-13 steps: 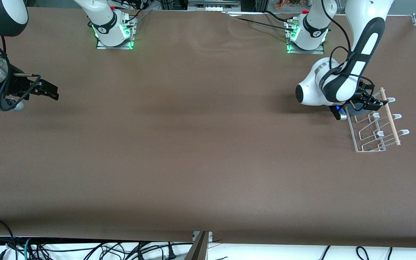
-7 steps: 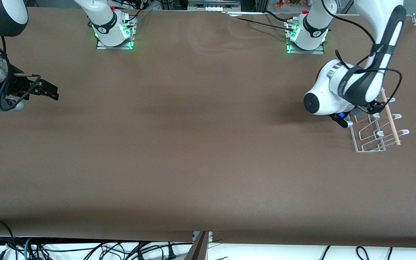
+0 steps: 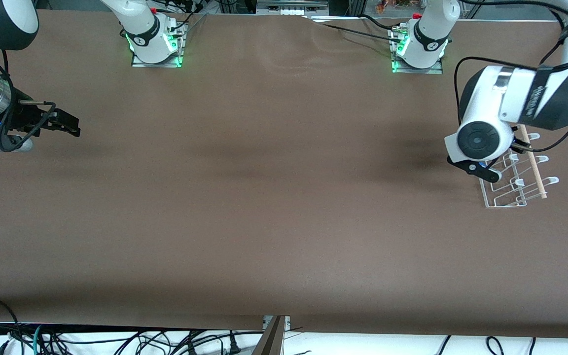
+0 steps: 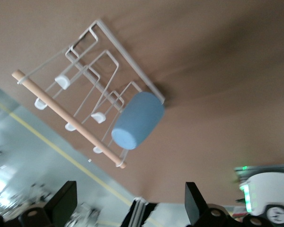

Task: Transfer cup to left arm and place on rack

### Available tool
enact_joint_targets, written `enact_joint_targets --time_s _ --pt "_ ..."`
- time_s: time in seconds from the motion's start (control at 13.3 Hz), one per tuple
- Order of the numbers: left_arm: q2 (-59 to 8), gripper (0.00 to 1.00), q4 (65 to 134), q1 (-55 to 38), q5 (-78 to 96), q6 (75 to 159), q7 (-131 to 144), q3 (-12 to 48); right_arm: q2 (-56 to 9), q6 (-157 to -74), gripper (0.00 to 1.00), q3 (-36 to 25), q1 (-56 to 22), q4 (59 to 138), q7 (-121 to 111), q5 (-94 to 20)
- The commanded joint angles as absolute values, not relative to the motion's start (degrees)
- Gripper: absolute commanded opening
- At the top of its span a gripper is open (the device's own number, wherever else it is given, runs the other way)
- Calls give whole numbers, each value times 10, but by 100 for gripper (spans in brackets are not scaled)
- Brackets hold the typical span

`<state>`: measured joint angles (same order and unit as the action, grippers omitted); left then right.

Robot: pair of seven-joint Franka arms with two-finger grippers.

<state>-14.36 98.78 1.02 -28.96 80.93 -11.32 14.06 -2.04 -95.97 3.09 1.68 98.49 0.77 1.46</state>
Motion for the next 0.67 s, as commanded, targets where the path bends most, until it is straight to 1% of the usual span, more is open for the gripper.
enact_joint_targets --time_s 0.0,0.15,0.3,0.53,0.6 --pt "-154 100 912 0 -249 790 -122 148 -28 -948 99 33 18 969 -1 23" --pt "-156 100 846 -11 -238 790 -121 164 -29 -948 99 33 18 969 -1 23" --pt "-177 100 789 -4 -188 790 -122 164 -29 -949 99 33 18 969 -1 23" --pt "-178 100 753 3 -160 791 -122 162 -29 -949 99 33 18 969 -1 23" --pt "-175 100 752 10 -123 802 -120 153 -29 -948 99 33 18 969 -1 23"
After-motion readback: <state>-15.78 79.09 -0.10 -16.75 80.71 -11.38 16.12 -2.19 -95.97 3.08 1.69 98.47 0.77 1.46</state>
